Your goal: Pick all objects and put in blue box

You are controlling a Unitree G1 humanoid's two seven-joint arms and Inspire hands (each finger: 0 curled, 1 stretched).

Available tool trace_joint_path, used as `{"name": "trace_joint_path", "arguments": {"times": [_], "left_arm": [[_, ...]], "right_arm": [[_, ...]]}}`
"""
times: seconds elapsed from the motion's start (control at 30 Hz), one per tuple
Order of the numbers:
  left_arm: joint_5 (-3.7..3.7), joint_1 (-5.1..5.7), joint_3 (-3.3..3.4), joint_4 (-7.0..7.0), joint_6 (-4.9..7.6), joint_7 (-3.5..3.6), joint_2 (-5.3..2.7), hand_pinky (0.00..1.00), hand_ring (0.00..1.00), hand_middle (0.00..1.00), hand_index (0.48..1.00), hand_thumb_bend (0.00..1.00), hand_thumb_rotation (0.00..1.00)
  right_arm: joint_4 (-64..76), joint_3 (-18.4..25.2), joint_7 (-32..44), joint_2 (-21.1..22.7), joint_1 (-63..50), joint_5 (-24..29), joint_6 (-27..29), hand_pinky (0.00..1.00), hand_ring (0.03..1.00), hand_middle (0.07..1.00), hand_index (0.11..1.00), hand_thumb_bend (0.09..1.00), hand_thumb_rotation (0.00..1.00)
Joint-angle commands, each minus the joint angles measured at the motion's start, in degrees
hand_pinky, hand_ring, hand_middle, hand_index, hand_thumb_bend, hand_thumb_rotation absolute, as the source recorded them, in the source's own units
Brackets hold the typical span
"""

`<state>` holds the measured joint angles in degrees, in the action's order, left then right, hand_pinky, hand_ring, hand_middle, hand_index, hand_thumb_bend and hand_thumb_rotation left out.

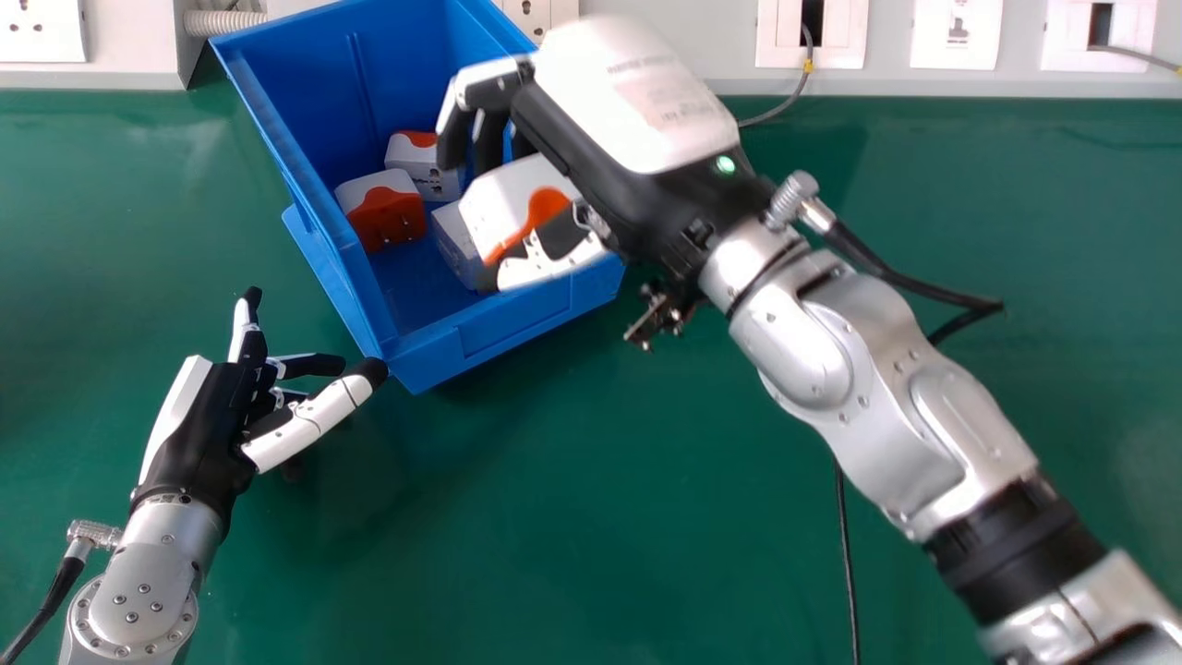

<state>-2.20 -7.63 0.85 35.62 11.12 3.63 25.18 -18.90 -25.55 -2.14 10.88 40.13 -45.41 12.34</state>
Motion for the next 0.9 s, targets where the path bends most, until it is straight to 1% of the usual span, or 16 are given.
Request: {"name": "trace_joint_path", "arguments": {"times": [0.0,0.03,0.1,0.13,0.3,0.37,0.4,0.5,0.57,0.7,0.8,0.87], "left_arm": [[-2.48,3.78,-3.59,4.24,-4.48,3.11,-2.82,0.56,0.65,0.77,0.834,0.76,0.54],[-2.54,3.66,-3.63,4.46,-4.43,3.11,-2.8,0.56,0.65,0.77,0.834,0.76,0.54],[-2.61,3.48,-3.68,4.72,-4.38,3.13,-2.79,0.56,0.65,0.77,0.834,0.76,0.54],[-2.6,3.37,-3.68,4.83,-4.36,3.13,-2.83,0.56,0.65,0.77,0.834,0.76,0.54],[-2.51,2.7,-3.58,6.06,-3.85,3.18,-2.9,0.56,0.65,0.76,0.835,0.76,0.54],[-2.52,2.31,-3.56,6.73,-3.59,3.14,-2.94,0.56,0.65,0.76,0.835,0.76,0.54],[-2.55,2.05,-3.57,7.13,-3.46,3.11,-2.97,0.56,0.65,0.76,0.835,0.76,0.54],[-2.74,1.57,-3.74,7.82,-3.08,2.99,-3.13,0.56,0.66,0.76,0.835,0.76,0.53],[-2.7,1.48,-3.76,8.01,-2.87,3.0,-3.17,0.56,0.66,0.76,0.835,0.76,0.53],[-2.41,1.63,-3.59,7.82,-2.82,3.11,-3.17,0.56,0.66,0.76,0.835,0.76,0.53],[-2.38,1.25,-3.57,8.71,-2.43,3.24,-3.23,0.56,0.66,0.77,0.835,0.76,0.54],[-2.45,1.15,-3.63,9.0,-2.31,3.2,-3.26,0.56,0.66,0.77,0.834,0.76,0.54]], "right_arm": [[-0.7,-0.4,-2.3,-0.2,4.5,-1.2,1.2,0.31,0.438,0.497,0.515,0.5,0.0],[-1.3,-0.8,-3.0,-0.3,5.5,-1.9,1.3,0.29,0.44,0.5,0.505,0.504,0.0],[-3.7,-1.5,-4.3,-0.8,7.9,-3.2,1.4,0.29,0.44,0.5,0.505,0.504,0.0],[-5.6,-1.8,-4.9,-1.1,9.3,-3.6,1.6,0.27,0.43,0.492,0.504,0.506,0.0],[-19.9,-3.9,-10.0,-3.6,17.5,-4.9,4.3,0.28,0.434,0.503,0.493,0.506,0.0],[-27.1,-5.3,-13.7,-5.1,20.7,-5.7,5.2,0.28,0.442,0.515,0.487,0.503,0.0],[-30.5,-6.0,-15.8,-5.8,22.1,-6.2,5.6,0.29,0.441,0.51,0.499,0.501,0.0],[-40.8,-9.0,-23.4,-7.9,25.4,-8.7,5.8,0.3,0.441,0.504,0.509,0.499,0.0],[-46.5,-10.6,-28.0,-9.1,26.3,-9.5,6.1,0.31,0.458,0.496,0.502,0.499,0.0],[-51.6,-12.2,-32.1,-10.1,27.0,-9.3,6.8,0.32,0.468,0.494,0.501,0.499,0.0],[-53.1,-12.9,-33.3,-10.3,26.7,-9.0,7.2,0.34,0.478,0.496,0.499,0.499,0.0],[-53.4,-13.3,-33.6,-10.3,26.5,-9.0,7.4,0.34,0.481,0.502,0.498,0.498,0.0]]}}
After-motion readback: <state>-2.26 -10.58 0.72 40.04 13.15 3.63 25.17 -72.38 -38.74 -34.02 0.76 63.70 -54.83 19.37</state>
